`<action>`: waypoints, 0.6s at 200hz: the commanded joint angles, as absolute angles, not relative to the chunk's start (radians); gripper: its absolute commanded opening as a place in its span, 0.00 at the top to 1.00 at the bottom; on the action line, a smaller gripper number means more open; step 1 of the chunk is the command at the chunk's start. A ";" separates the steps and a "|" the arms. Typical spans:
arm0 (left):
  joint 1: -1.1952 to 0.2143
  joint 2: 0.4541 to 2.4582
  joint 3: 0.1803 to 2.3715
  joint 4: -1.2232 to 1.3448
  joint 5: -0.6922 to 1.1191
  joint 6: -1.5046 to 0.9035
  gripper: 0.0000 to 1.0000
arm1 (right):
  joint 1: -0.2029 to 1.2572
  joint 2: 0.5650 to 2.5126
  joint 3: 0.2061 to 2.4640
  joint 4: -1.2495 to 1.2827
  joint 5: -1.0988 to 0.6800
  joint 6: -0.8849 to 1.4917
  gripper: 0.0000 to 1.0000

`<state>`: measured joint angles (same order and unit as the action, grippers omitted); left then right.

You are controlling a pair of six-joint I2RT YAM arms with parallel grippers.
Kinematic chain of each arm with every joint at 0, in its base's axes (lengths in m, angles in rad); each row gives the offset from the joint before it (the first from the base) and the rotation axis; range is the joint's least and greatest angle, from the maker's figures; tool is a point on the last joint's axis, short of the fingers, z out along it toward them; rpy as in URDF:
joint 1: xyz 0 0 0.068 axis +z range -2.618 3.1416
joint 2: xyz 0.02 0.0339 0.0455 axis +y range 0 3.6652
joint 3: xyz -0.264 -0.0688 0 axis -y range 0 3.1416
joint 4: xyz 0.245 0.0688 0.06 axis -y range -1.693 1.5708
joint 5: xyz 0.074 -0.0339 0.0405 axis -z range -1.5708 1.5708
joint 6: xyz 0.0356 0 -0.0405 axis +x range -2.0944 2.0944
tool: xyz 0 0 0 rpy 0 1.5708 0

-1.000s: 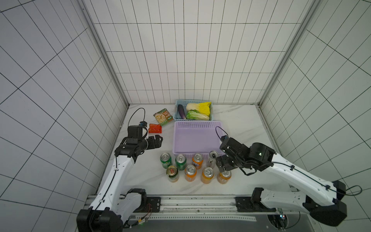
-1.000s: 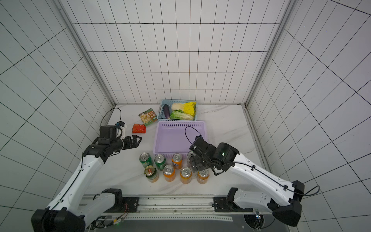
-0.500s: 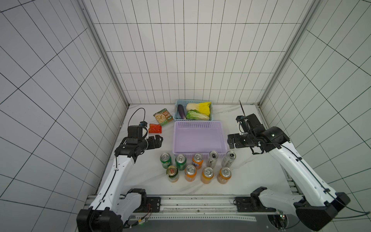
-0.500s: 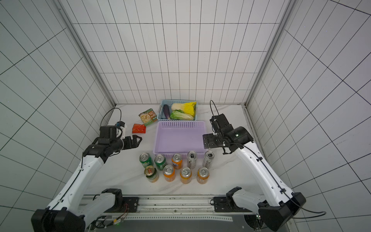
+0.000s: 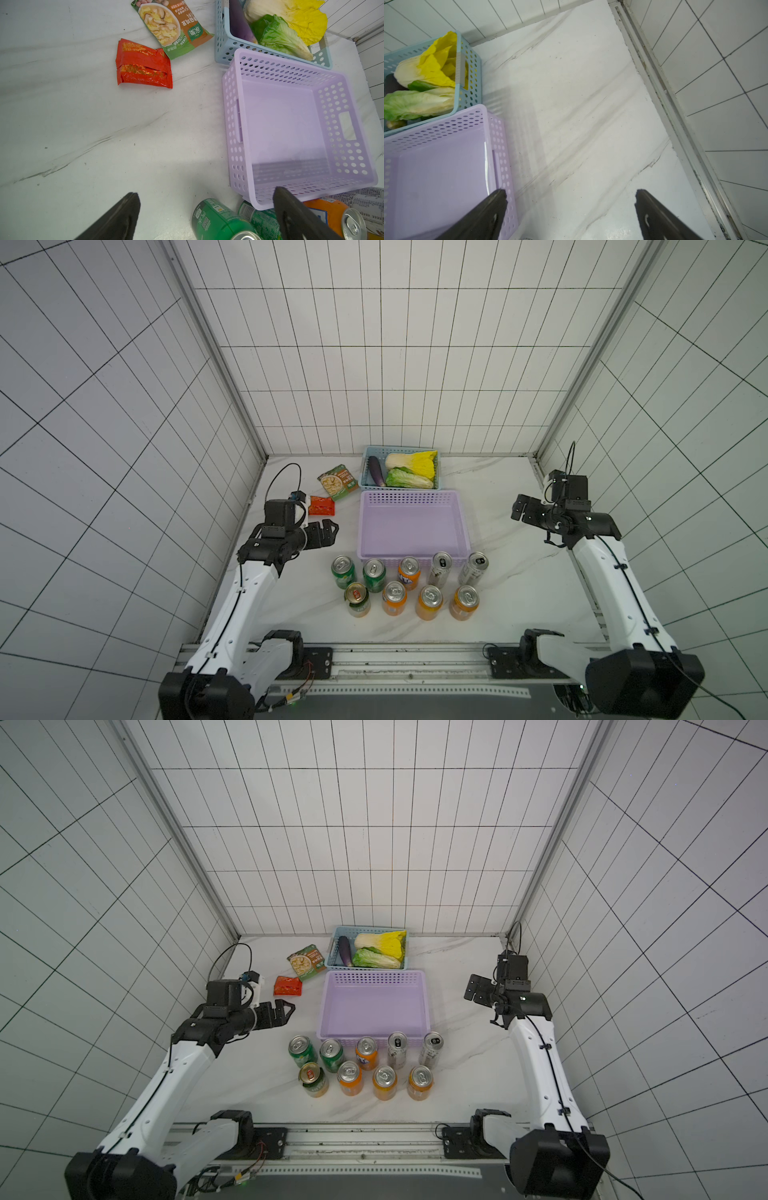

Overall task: Take out the drinks from the basket
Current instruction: Reset both arms

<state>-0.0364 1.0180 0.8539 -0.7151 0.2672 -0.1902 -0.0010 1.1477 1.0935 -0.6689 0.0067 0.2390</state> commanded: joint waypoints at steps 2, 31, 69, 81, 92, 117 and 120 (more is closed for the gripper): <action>-0.032 1.016 0.871 -0.711 0.274 -0.183 0.02 | -0.064 1.119 1.001 -0.478 0.016 0.267 0.01; -0.032 1.016 0.871 -0.712 0.272 -0.183 0.02 | -0.084 1.124 0.892 -0.320 0.101 0.234 0.01; -0.032 1.017 0.873 -0.710 0.271 -0.183 0.02 | -0.087 1.141 0.753 -0.101 0.162 0.169 0.01; -0.032 1.018 0.873 -0.711 0.268 -0.184 0.02 | -0.087 1.149 0.715 -0.041 0.182 0.149 0.01; -0.032 1.017 0.873 -0.710 0.265 -0.183 0.02 | -0.087 1.157 0.672 0.029 0.194 0.130 0.01; -0.032 1.017 0.873 -0.711 0.256 -0.185 0.02 | -0.089 1.169 0.570 0.200 0.190 0.110 0.01; -0.032 1.017 0.873 -0.712 0.255 -0.185 0.02 | -0.089 1.171 0.559 0.220 0.184 0.110 0.01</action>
<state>-0.0364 1.0180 0.8539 -0.7151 0.2661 -0.1905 -0.0792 1.1549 0.6430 -0.0101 0.1612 0.1490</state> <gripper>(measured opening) 0.982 0.994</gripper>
